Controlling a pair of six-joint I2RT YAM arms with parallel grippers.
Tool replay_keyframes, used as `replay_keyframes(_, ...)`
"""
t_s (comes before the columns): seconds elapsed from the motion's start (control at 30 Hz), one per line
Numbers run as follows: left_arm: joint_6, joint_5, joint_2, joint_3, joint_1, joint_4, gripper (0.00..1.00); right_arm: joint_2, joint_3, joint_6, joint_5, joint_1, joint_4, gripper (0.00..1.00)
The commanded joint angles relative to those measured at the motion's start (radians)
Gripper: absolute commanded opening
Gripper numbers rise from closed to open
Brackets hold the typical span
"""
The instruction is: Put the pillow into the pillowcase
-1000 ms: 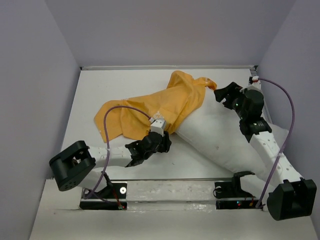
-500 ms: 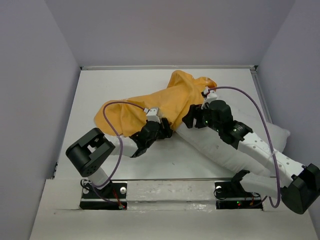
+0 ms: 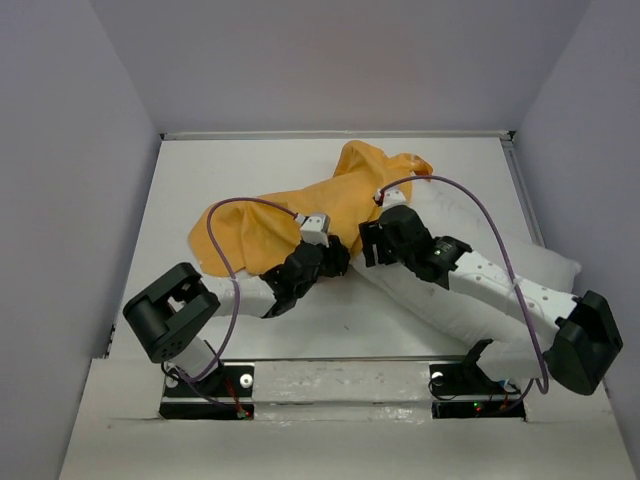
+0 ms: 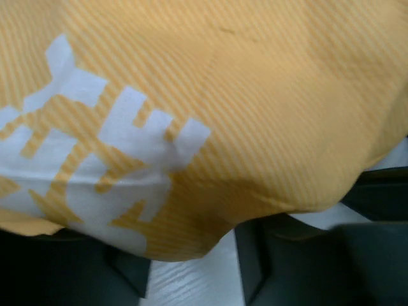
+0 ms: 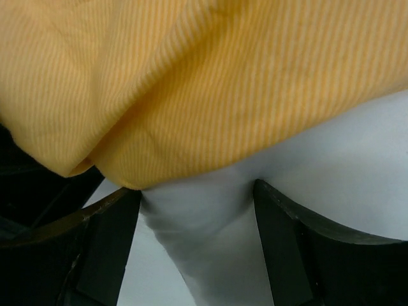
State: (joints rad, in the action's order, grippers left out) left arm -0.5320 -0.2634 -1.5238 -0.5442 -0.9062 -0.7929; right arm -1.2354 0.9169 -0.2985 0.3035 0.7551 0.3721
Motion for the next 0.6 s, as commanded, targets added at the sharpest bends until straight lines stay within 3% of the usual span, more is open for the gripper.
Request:
replay_keyframes(0.0,0.076,-0.02,-0.009,-0.092,-0.002,-0.042,0.4,-0.123,0.042,0.05,0.007,0.004,0.084,0.55)
replay_keyframes(0.03,0.085,-0.013,0.014,-0.099,0.0,-0.025,0.2,-0.145,0.062,0.055,-0.01,0.004,0.049,0.39)
replay_keyframes(0.07,0.089,0.001,0.034,-0.099,-0.002,-0.019,0.13,-0.174,0.066,0.058,-0.017,0.004,0.015,0.05)
replay_keyframes(0.1,0.087,0.021,0.081,-0.096,-0.003,-0.013,0.06,-0.188,0.08,0.055,-0.045,0.004,0.001,0.0)
replay_keyframes(0.13,0.078,0.053,0.108,-0.085,-0.011,0.004,0.0,-0.199,0.121,0.026,-0.05,0.004,-0.028,0.0)
replay_keyframes(0.3,-0.012,0.211,0.314,-0.025,-0.036,0.018,0.0,-0.155,0.149,-0.105,0.056,-0.03,-0.278,0.0)
replay_keyframes(0.37,-0.057,0.34,0.361,-0.008,-0.036,-0.017,0.0,-0.148,0.155,-0.171,0.11,-0.039,-0.418,0.0)
replay_keyframes(0.57,-0.163,0.656,0.323,-0.048,-0.053,-0.124,0.0,-0.188,0.198,-0.369,0.246,-0.06,-0.622,0.0)
